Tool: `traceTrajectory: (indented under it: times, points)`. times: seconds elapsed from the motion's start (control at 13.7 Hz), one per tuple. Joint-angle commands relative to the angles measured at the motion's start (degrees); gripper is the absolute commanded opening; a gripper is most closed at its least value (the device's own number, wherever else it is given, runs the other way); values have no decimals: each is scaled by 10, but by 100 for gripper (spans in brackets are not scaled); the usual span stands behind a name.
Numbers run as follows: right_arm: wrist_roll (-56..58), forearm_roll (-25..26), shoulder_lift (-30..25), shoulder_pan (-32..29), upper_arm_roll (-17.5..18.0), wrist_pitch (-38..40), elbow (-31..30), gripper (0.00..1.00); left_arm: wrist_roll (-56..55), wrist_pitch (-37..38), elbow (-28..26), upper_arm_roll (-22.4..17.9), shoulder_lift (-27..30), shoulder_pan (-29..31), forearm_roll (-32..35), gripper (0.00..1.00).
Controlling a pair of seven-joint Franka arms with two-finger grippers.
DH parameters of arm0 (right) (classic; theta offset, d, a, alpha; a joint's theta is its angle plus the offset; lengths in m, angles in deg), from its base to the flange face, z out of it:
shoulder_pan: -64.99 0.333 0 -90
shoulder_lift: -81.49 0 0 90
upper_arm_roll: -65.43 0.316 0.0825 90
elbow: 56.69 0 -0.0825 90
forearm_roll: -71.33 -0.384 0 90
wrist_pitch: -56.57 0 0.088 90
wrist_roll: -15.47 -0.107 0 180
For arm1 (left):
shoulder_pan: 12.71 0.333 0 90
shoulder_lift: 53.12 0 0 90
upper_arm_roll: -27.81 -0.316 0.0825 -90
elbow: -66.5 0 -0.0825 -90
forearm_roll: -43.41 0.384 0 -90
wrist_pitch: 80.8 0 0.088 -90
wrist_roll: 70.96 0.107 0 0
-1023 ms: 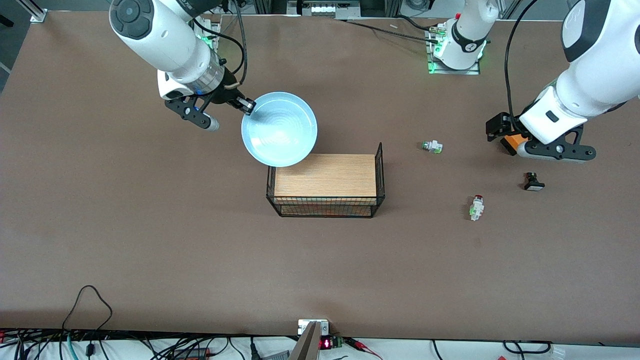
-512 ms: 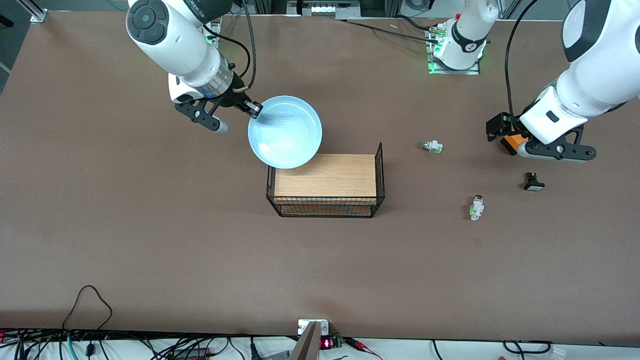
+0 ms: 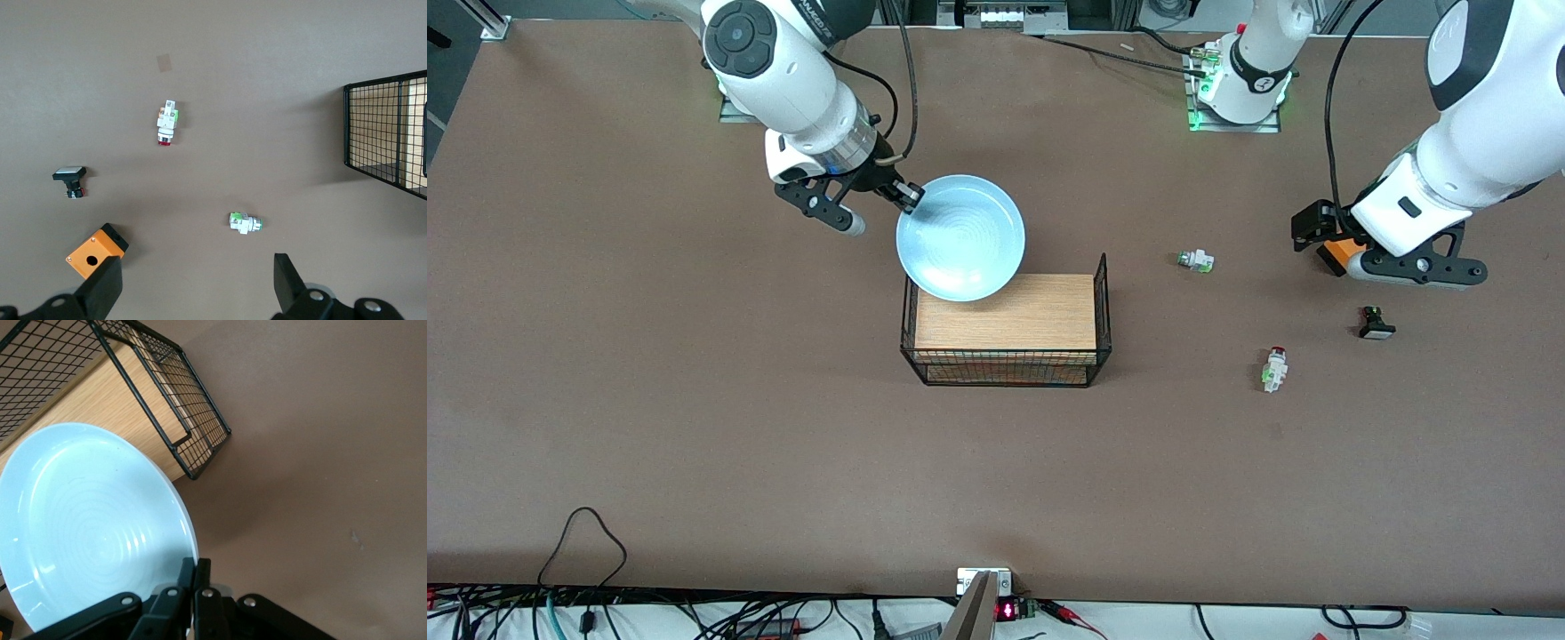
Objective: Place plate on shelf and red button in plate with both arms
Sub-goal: 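Carry the plate over the basket with the right gripper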
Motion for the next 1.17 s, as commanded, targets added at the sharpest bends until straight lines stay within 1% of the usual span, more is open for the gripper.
traceTrajectory:
  times: [0.0, 0.29, 1.1]
  points:
    - [-11, 0, 13, 12, 1, -34, -3, 0, 3, 16, 21, -2, -8, 1, -12, 100]
    - [-12, 0, 31, 21, 0, -67, -3, 0, 4, 16, 21, -2, -8, 1, -12, 100]
    - [-11, 0, 72, 32, 0, -125, 0, 0, 6, 16, 20, -3, -8, 1, -12, 100]
